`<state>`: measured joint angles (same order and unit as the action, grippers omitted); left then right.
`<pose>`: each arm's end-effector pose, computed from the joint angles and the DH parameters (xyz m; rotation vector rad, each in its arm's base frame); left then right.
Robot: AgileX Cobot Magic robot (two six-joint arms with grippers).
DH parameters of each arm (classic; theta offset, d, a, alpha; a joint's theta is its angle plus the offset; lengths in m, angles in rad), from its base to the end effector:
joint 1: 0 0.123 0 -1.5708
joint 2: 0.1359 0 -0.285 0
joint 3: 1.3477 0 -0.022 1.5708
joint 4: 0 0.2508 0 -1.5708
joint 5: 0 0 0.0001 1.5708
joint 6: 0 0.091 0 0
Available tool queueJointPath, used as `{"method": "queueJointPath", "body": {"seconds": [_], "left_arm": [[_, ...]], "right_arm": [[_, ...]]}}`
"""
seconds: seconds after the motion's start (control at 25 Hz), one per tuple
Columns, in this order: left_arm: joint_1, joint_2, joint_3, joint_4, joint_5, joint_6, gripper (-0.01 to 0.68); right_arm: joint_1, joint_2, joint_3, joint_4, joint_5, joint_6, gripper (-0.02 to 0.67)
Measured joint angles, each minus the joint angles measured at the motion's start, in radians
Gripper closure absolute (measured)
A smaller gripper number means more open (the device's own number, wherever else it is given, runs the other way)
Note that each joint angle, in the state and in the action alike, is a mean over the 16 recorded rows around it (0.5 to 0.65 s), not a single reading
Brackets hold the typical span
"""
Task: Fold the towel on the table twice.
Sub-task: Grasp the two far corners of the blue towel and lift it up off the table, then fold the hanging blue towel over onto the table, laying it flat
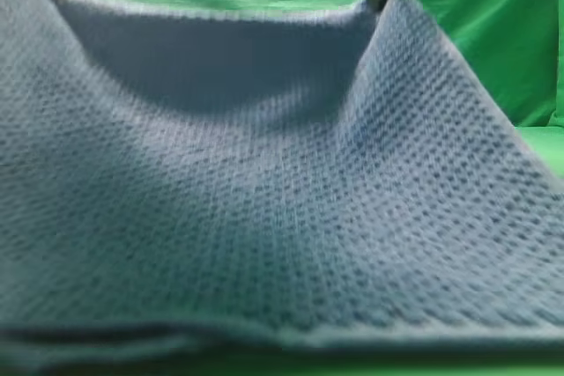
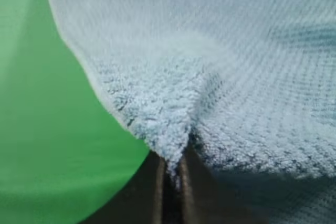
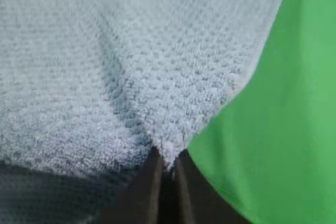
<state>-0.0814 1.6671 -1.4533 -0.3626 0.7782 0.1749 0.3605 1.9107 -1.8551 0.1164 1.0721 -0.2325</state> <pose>0.3707 -0.0530 0.3230 0.1033 2.4396 -0.3831 0.3958 0.1591 0.3282 -0.7285 2.5097 0.1985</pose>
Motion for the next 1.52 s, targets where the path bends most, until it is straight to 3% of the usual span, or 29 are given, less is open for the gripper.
{"method": "queueJointPath", "body": {"seconds": [0.32,0.8,1.04,1.28,1.52], "left_arm": [[-0.001,-0.016,-0.161,-0.164,-0.105,0.108,0.673],[-0.047,0.045,-0.205,-0.659,-0.468,0.643,0.673],[-0.072,0.078,-0.206,-0.779,-0.551,0.809,0.673],[-0.078,0.086,-0.206,-0.722,-0.501,0.781,0.673],[-0.078,0.068,-0.206,-0.450,-0.362,0.529,0.673]], "right_arm": [[-0.046,-0.082,-0.107,0.012,-0.123,-0.016,0.649],[-0.063,-0.078,-0.167,0.093,-0.511,-0.122,0.649],[-0.064,-0.051,-0.169,0.108,-0.560,-0.161,0.649],[-0.064,-0.030,-0.163,0.057,-0.441,-0.139,0.649],[-0.067,-0.057,-0.106,-0.025,-0.296,-0.065,0.649]]}}
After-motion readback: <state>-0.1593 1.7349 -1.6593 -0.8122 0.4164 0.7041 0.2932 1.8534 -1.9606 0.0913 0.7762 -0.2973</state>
